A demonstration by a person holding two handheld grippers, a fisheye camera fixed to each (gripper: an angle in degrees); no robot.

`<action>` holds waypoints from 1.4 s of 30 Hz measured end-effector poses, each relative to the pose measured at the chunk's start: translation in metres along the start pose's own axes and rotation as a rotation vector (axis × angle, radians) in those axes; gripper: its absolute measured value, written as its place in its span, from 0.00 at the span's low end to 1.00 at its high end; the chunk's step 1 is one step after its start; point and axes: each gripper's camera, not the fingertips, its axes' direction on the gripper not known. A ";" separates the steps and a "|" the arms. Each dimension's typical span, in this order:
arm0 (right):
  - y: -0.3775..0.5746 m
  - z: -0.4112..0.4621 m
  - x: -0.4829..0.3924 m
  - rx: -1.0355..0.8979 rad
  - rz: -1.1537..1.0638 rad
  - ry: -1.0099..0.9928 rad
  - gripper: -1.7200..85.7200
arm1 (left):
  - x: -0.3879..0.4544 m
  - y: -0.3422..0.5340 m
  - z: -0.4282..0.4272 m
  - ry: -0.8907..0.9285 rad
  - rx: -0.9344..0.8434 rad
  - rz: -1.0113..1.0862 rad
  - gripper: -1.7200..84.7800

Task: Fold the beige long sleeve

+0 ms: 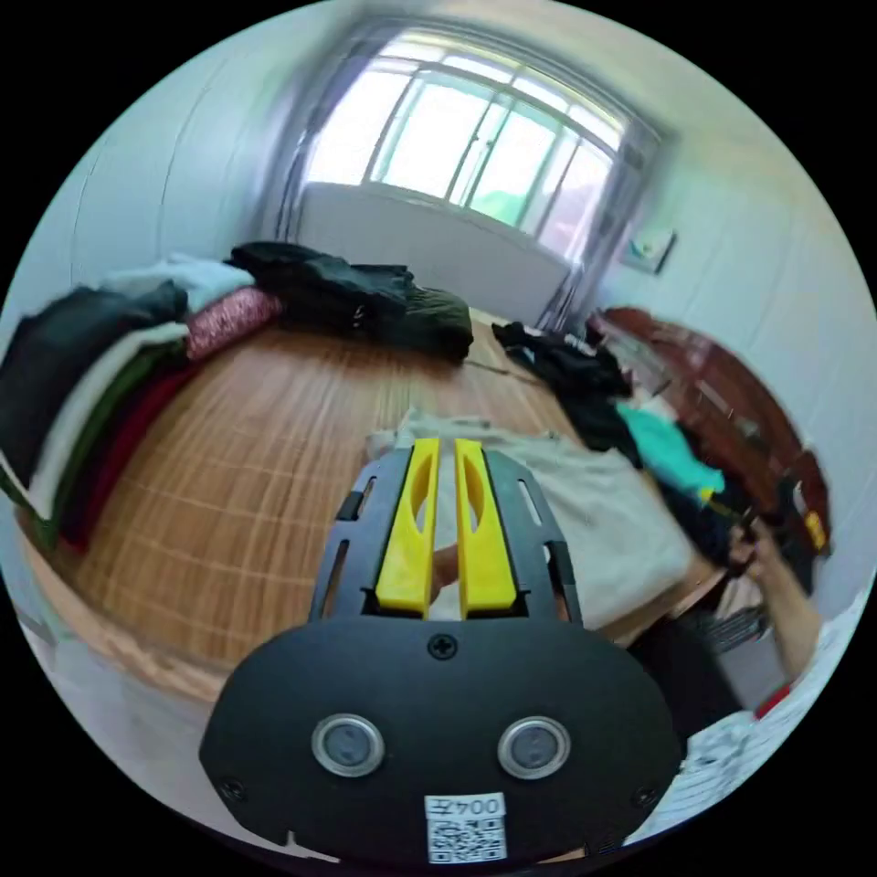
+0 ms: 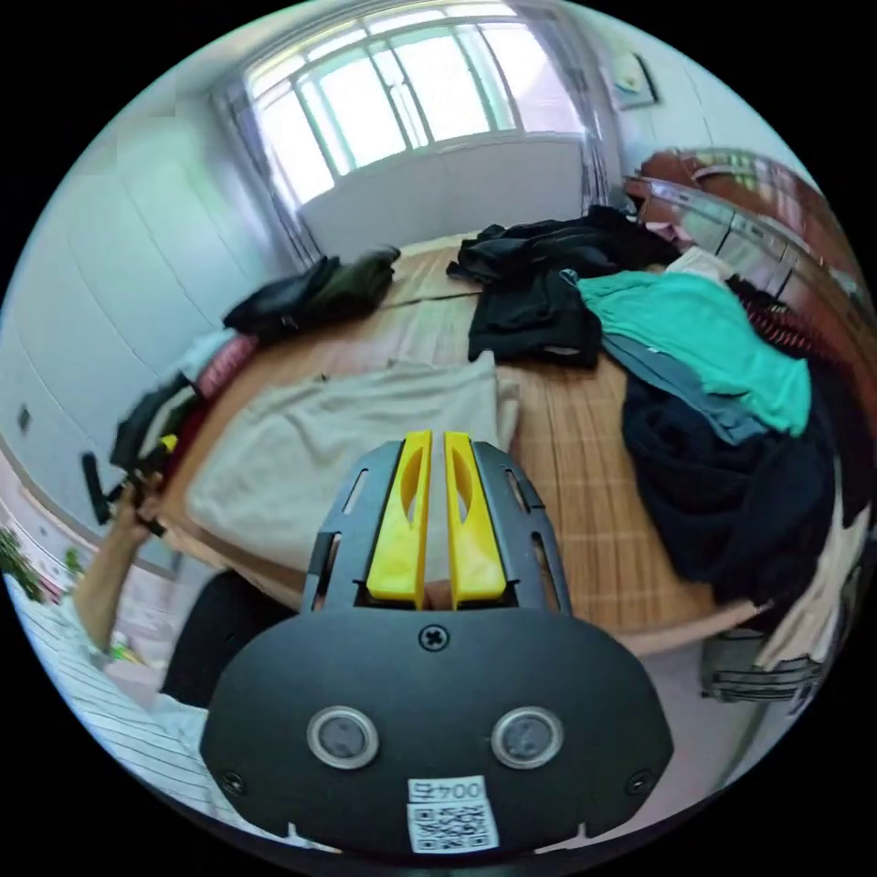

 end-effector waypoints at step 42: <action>0.111 0.153 -0.167 -0.298 -0.214 0.249 0.07 | -0.509 0.468 -0.035 -0.283 -0.251 0.181 0.08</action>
